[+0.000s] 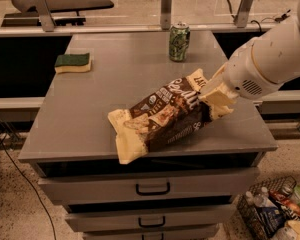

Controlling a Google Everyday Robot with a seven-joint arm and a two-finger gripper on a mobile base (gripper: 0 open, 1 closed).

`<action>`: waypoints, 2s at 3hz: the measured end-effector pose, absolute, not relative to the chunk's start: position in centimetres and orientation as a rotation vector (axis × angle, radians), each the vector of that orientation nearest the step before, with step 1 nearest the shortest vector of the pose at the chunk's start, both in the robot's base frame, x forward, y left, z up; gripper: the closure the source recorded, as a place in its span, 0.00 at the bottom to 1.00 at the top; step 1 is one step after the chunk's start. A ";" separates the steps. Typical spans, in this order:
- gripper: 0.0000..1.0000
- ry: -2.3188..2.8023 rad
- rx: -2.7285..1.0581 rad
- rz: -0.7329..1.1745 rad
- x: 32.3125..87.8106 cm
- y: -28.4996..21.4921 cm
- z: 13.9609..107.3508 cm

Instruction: Move brown chip bag near sponge

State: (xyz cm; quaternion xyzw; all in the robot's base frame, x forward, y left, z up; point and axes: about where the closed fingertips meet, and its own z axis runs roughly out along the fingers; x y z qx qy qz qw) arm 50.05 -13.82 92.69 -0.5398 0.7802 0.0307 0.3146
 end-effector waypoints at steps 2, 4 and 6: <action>1.00 2.082 -1.233 0.142 51.6 -9.3 88.9; 1.00 1.986 -1.043 0.117 58.4 -1.4 88.2; 1.00 1.920 -0.895 0.083 64.5 1.3 90.5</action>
Offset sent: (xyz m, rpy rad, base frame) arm 0.0682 0.0809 -0.0626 0.3098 -0.0612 -0.4204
